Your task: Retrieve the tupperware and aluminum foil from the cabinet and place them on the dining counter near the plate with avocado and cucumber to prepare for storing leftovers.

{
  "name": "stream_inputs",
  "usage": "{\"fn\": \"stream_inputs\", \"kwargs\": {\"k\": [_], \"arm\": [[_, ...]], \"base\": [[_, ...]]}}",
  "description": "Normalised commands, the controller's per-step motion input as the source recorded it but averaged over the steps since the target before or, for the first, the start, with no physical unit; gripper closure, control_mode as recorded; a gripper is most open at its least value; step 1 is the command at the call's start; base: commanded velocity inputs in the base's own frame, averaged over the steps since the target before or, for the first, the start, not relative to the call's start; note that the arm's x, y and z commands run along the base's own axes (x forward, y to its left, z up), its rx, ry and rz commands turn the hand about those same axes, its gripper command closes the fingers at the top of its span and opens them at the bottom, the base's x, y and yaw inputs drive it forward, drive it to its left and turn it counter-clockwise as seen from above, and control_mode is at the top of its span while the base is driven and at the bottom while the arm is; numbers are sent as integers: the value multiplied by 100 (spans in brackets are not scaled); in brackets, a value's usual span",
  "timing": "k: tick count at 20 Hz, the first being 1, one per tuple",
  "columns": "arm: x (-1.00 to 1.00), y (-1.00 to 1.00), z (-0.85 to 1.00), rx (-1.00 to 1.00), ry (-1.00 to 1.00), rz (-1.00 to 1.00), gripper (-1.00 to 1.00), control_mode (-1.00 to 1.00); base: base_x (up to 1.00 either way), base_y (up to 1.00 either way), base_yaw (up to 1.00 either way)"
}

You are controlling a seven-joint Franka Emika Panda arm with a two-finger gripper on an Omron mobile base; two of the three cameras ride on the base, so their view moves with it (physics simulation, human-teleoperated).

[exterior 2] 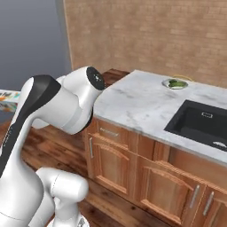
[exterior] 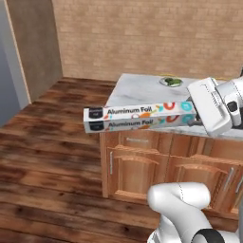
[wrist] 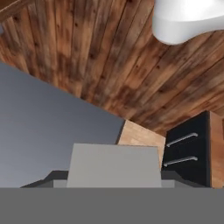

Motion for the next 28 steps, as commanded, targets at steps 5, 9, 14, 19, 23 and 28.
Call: {"fn": "stream_inputs", "kwargs": {"k": [5, 9, 14, 19, 23, 28], "arm": [[0, 0, 0, 0, 0, 0, 100, 100], [0, 0, 0, 0, 0, 0, 100, 100], [0, 0, 0, 0, 0, 0, 100, 100], [0, 0, 0, 0, 0, 0, 100, 100], [0, 0, 0, 0, 0, 0, 100, 100], [0, 0, 0, 0, 0, 0, 100, 100]], "base": [[46, 100, -28], [47, 100, -33], [50, 100, -43], [45, 100, -48], [50, 100, -51], [52, 100, -53]]}}
